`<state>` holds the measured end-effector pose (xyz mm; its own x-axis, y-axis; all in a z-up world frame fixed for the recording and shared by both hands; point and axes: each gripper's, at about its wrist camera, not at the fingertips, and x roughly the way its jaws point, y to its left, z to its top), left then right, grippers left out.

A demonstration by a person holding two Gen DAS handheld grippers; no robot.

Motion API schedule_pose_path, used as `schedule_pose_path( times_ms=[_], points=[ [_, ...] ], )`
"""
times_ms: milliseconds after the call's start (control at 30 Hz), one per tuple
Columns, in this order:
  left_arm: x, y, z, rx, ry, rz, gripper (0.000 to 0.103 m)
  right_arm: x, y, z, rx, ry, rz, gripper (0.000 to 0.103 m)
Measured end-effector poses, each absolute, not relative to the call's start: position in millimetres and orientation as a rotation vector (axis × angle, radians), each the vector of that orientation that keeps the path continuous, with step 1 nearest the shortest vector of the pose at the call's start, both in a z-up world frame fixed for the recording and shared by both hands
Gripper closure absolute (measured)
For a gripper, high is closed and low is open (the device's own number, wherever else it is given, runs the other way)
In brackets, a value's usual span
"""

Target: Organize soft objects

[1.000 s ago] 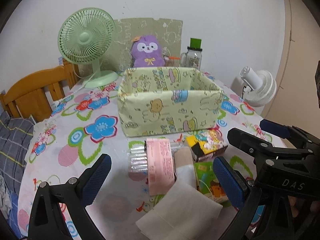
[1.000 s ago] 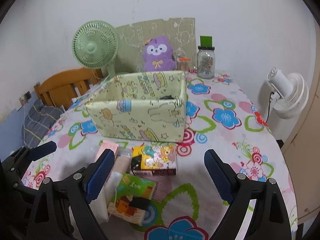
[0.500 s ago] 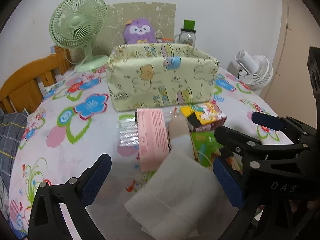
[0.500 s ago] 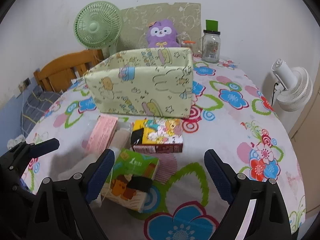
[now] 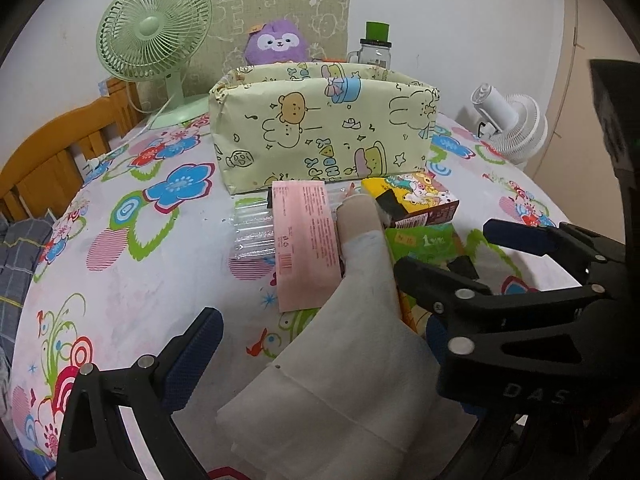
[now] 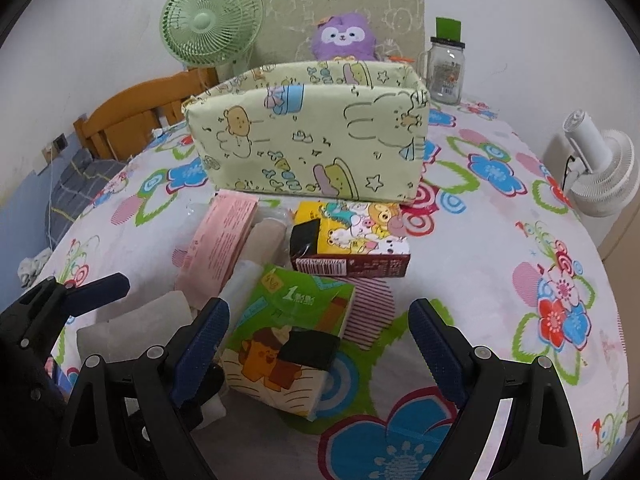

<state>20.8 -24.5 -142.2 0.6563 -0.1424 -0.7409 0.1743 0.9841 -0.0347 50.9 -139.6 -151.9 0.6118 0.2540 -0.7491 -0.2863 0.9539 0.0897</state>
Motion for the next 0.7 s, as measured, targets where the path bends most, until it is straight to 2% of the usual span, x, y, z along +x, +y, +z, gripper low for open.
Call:
schedule_pose_path(
  times_ms=[100, 200, 233, 300, 367, 400, 467, 700],
  points=[
    [18.0, -26.3, -142.3, 0.060, 0.821, -0.170, 0.001, 50.9, -136.6, -153.8, -0.048, 0.866, 0.320, 0.012],
    [15.9, -27.3, -141.8, 0.064, 0.820, -0.178, 0.012, 50.9, -133.1, -156.2, -0.031, 0.880, 0.344, 0.027],
    [15.6, -27.7, -141.5, 0.061, 0.824, -0.185, 0.018, 50.5, -132.5, -156.2, -0.026, 0.880, 0.350, 0.032],
    [14.9, -29.6, -140.1, 0.052, 0.832, -0.215, 0.029, 49.8, -131.0, -155.2, -0.020, 0.880, 0.359, 0.035],
    [13.4, -33.0, -138.6, 0.055, 0.833, -0.247, 0.044, 49.7, -130.3, -154.9, -0.025, 0.879, 0.359, 0.040],
    [12.9, -35.6, -138.0, 0.055, 0.832, -0.265, 0.047, 49.4, -129.6, -154.3, -0.031, 0.875, 0.351, 0.045],
    [11.5, -41.8, -137.4, 0.055, 0.828, -0.301, 0.056, 50.0, -129.4, -154.2, -0.033, 0.877, 0.342, 0.047],
    [12.0, -45.5, -134.4, 0.040, 0.824, -0.328, 0.065, 51.3, -135.0, -151.1, -0.010, 0.866, 0.330, 0.052]
  ],
)
